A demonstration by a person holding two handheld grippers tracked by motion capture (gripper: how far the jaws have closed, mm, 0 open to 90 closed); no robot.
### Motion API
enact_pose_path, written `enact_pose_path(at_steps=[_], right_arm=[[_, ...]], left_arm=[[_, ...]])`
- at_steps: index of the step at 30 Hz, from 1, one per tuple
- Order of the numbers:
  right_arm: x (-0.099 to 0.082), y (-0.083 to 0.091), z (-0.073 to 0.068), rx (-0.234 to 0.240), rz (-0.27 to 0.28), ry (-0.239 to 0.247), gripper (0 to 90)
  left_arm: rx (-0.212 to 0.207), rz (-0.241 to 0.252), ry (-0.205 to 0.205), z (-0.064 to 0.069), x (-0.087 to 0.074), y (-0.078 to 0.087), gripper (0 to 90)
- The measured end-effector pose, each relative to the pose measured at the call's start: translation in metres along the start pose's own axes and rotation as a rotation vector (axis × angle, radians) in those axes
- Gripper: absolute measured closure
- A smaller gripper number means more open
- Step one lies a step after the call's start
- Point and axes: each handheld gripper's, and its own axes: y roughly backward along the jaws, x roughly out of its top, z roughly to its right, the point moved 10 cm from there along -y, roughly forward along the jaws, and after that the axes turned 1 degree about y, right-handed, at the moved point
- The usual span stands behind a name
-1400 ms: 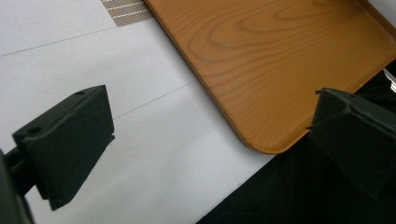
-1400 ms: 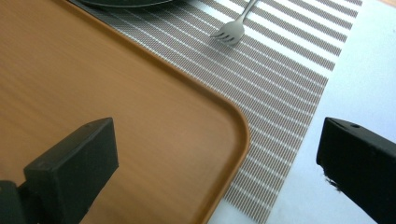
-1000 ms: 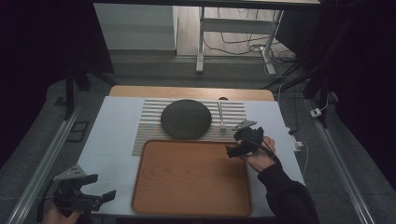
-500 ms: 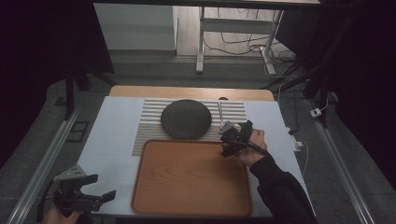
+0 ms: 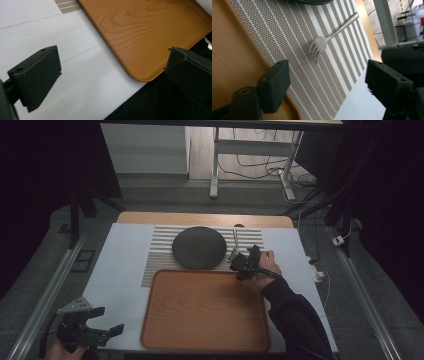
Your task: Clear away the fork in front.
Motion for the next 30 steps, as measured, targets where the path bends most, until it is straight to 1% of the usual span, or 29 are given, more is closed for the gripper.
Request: enact_pose_path(at_steps=[1, 2, 3, 4, 6, 7, 8, 9, 10, 12, 14, 15, 16, 17, 18, 19, 20, 21, 22, 23, 25, 26, 27, 29, 30], right_arm=[[0.001, -0.004, -0.001, -0.001, -0.007, 0.029, 29.1], [0.001, -0.004, -0.001, -0.001, -0.007, 0.029, 29.1], [0.002, -0.007, -0.002, 0.004, -0.008, 0.041, 31.2], [0.002, -0.009, -0.003, 0.003, -0.008, 0.052, 33.6], [0.004, -0.014, -0.004, -0.005, -0.012, 0.093, 38.3], [0.004, -0.016, -0.005, -0.003, -0.010, 0.101, 40.3], [0.006, -0.019, -0.007, -0.006, -0.011, 0.120, 46.5], [0.006, -0.019, -0.007, -0.006, -0.011, 0.120, 46.5], [0.006, -0.021, -0.008, -0.010, -0.011, 0.131, 48.6], [0.007, -0.023, -0.009, -0.014, -0.017, 0.161, 56.8], [0.007, -0.025, -0.011, -0.016, -0.021, 0.180, 61.8], [0.007, -0.028, -0.012, -0.016, -0.026, 0.205, 68.0], [0.007, -0.028, -0.012, -0.016, -0.026, 0.205, 68.0], [0.007, -0.030, -0.014, -0.011, -0.031, 0.237, 70.6], [0.007, -0.030, -0.014, -0.011, -0.031, 0.237, 70.6], [0.008, -0.031, -0.015, -0.011, -0.033, 0.248, 73.8], [0.008, -0.031, -0.015, -0.027, -0.033, 0.255, 76.5], [0.008, -0.034, -0.017, -0.027, -0.035, 0.277, 82.7], [0.008, -0.034, -0.017, -0.027, -0.035, 0.277, 82.7], [0.008, -0.034, -0.017, -0.030, -0.036, 0.290, 84.9], [0.009, -0.035, -0.016, -0.057, -0.028, 0.308, 87.7], [0.008, -0.034, -0.015, -0.060, -0.038, 0.320, 89.1], [0.009, -0.034, -0.016, -0.049, -0.032, 0.320, 89.5], [0.009, -0.034, -0.015, -0.049, -0.033, 0.322, 89.8], [0.009, -0.033, -0.015, -0.058, -0.034, 0.324, 89.9]], left_arm=[[0.000, 0.000, 0.000, 0.000, 0.000, 0.000, 0.1], [0.000, 0.000, 0.000, 0.000, 0.000, 0.000, 0.1], [0.000, 0.000, -0.001, 0.000, 0.000, 0.000, 0.1], [0.000, 0.000, -0.001, 0.000, 0.000, 0.000, 0.1], [0.000, 0.000, -0.001, 0.000, 0.000, 0.000, 0.1], [0.000, 0.000, -0.001, 0.000, 0.000, 0.000, 0.2], [0.000, 0.000, -0.001, 0.000, 0.000, 0.000, 0.2], [-0.002, 0.000, 0.000, 0.000, 0.000, 0.000, 0.2], [-0.003, 0.001, 0.000, 0.000, 0.000, 0.001, 0.2], [-0.003, 0.000, 0.000, 0.000, 0.000, 0.001, 0.2], [-0.003, 0.001, -0.001, 0.000, 0.000, 0.001, 0.2], [-0.002, 0.000, -0.001, 0.000, 0.000, 0.001, 0.3], [-0.002, 0.000, 0.000, 0.000, -0.001, 0.000, 0.3], [-0.002, 0.000, 0.000, 0.000, 0.000, 0.000, 0.3], [-0.002, 0.000, 0.000, 0.000, 0.000, 0.001, 0.3], [-0.002, 0.000, -0.001, 0.000, -0.001, 0.001, 0.3], [-0.003, 0.000, 0.000, 0.000, -0.001, 0.001, 0.3], [-0.003, 0.000, 0.000, 0.000, 0.000, 0.001, 0.3], [-0.003, 0.000, 0.000, 0.000, 0.000, 0.001, 0.3], [-0.003, 0.000, 0.000, 0.000, 0.000, 0.001, 0.4], [-0.004, 0.001, 0.000, 0.000, -0.001, 0.001, 0.4], [-0.004, 0.001, 0.000, 0.000, -0.001, 0.001, 0.4], [-0.004, 0.001, 0.000, 0.000, -0.001, 0.001, 0.4], [-0.004, 0.000, -0.001, 0.000, -0.001, 0.001, 0.4], [-0.004, 0.001, -0.001, 0.000, -0.001, 0.001, 0.4]])
